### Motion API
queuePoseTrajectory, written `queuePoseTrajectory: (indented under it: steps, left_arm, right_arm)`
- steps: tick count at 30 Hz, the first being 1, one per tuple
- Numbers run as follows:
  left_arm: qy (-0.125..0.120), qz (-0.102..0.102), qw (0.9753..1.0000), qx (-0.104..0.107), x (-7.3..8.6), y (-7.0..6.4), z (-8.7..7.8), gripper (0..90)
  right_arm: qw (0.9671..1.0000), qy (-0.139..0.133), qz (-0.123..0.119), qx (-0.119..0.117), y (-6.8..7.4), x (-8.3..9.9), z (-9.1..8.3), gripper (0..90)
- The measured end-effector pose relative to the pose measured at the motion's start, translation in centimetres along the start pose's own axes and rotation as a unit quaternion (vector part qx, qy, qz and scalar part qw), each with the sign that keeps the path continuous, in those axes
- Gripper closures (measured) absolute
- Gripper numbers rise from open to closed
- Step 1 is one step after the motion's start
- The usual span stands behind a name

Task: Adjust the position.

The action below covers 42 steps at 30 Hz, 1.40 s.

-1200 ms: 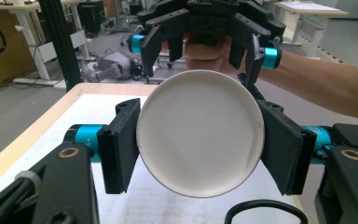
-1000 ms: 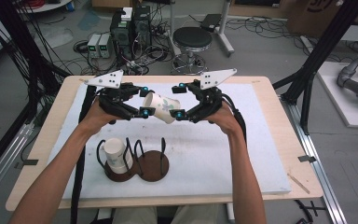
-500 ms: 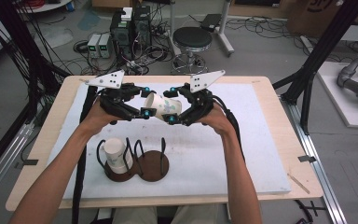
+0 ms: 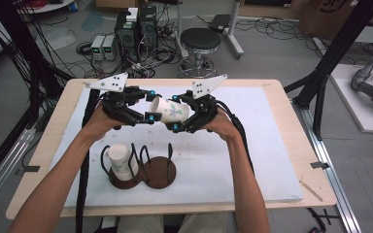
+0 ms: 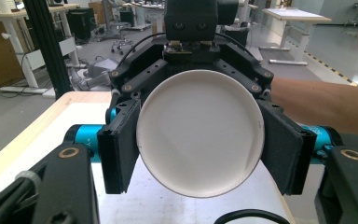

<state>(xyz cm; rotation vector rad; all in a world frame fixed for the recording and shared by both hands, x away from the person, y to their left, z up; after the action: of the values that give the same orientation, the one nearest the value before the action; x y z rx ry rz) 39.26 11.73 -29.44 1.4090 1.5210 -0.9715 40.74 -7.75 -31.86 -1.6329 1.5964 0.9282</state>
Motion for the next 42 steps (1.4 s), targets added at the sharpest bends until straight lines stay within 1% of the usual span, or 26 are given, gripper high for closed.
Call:
queuePoseTrajectory:
  steps: [3,4,6,8,10,12,14,20,23,24,25,27,28,29,30,32,34,35,36,37,39,41,42]
  left_arm:
    - [-0.001,-0.001,1.0000,0.000,-0.01,-0.03,0.00,34.8]
    - [0.000,0.000,1.0000,0.000,-0.01,-0.03,-0.03,34.8]
    - [-0.001,0.000,1.0000,-0.001,0.00,0.00,-0.09,34.8]
    - [0.000,0.001,1.0000,-0.001,0.01,0.02,-0.13,34.9]
    - [-0.001,0.000,1.0000,0.000,0.02,0.00,-0.13,35.0]
    - [-0.001,-0.001,1.0000,0.002,0.05,-0.01,-0.10,35.2]
    - [0.002,0.000,1.0000,0.001,0.07,0.05,-0.12,35.4]
    - [0.005,-0.002,1.0000,0.001,0.15,0.09,-0.03,35.4]
    - [0.006,0.000,1.0000,0.000,0.16,0.08,-0.01,34.9]
    - [0.006,0.003,1.0000,-0.003,0.17,0.12,0.01,34.6]
    - [0.008,0.004,0.9999,-0.006,0.20,0.17,0.03,31.8]
    - [0.008,-0.004,0.9999,-0.014,0.23,0.26,0.15,21.4]
    - [0.008,-0.008,0.9998,-0.018,0.25,0.36,0.20,16.4]
    - [0.008,-0.008,0.9998,-0.018,0.25,0.36,0.20,12.8]
    - [0.007,-0.010,0.9997,-0.022,0.29,0.52,0.21,9.2]
    - [0.005,-0.007,0.9998,-0.019,0.28,0.49,0.13,3.3]
    - [0.003,-0.006,0.9998,-0.018,0.26,0.46,0.13,1.8]
    - [0.005,-0.003,0.9998,-0.022,0.25,0.45,0.10,1.8]
    - [0.005,-0.005,0.9998,-0.020,0.25,0.41,0.10,1.8]
    - [0.008,-0.002,0.9997,-0.022,0.29,0.44,0.08,1.8]
    - [0.008,-0.005,0.9997,-0.020,0.29,0.42,0.09,1.8]
    - [0.010,-0.002,0.9997,-0.020,0.31,0.43,0.07,1.8]
    - [0.015,-0.005,0.9996,-0.022,0.34,0.38,0.12,1.8]
  right_arm:
    - [1.0000,0.000,0.001,-0.003,-0.04,0.00,0.18,18.9]
    - [1.0000,0.000,0.001,-0.005,-0.09,0.04,0.19,21.7]
    - [1.0000,0.002,0.000,-0.006,-0.09,0.10,0.14,23.5]
    - [1.0000,0.000,-0.003,-0.006,-0.10,0.08,0.08,24.6]
    - [1.0000,-0.001,0.000,-0.007,-0.05,0.09,0.05,25.6]
    - [1.0000,0.000,-0.004,-0.007,-0.05,0.10,0.07,26.9]
    - [1.0000,0.004,-0.004,-0.006,0.02,0.13,0.07,28.2]
    - [1.0000,0.006,-0.003,-0.002,-0.04,0.20,-0.01,29.5]
    - [1.0000,0.008,-0.002,0.000,-0.02,0.22,-0.06,29.8]
    - [1.0000,0.009,-0.001,0.001,0.00,0.22,-0.09,29.8]
    - [1.0000,0.010,-0.001,0.002,-0.01,0.22,-0.11,29.8]
    - [0.9999,0.010,-0.001,0.007,-0.08,0.23,-0.16,29.8]
    - [0.9999,0.013,0.001,0.006,-0.06,0.28,-0.19,29.8]
    - [0.9998,0.015,0.005,0.008,-0.05,0.32,-0.25,29.8]
    - [0.9998,0.016,0.005,0.009,-0.06,0.33,-0.28,29.8]
    - [0.9998,0.015,0.003,0.011,-0.08,0.33,-0.33,29.8]
    - [0.9998,0.017,0.004,0.013,-0.05,0.34,-0.42,29.8]
    - [0.9998,0.017,0.003,0.013,-0.08,0.35,-0.47,29.8]
    - [0.9998,0.015,0.002,0.014,-0.09,0.34,-0.50,29.8]
    - [0.9997,0.017,0.005,0.015,-0.04,0.36,-0.56,29.8]
    - [0.9997,0.018,0.004,0.017,-0.02,0.37,-0.60,29.7]
    - [0.9995,0.024,0.006,0.019,0.00,0.42,-0.65,29.7]
    - [0.9994,0.025,0.006,0.023,-0.05,0.46,-0.68,29.7]
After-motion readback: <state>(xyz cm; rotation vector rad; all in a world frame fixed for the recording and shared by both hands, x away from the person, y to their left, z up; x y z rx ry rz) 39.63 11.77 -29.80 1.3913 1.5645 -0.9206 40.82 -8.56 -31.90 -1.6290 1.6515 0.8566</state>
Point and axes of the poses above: each handheld gripper's, and its own axes: z roughly forward along the jaws, x roughly out of its underside, y roughly to its left, the point moved 4 cm from there along z, roughly forward along the jaws, and after that the axes turned 11 degrees about y, right-handed, at the moved point
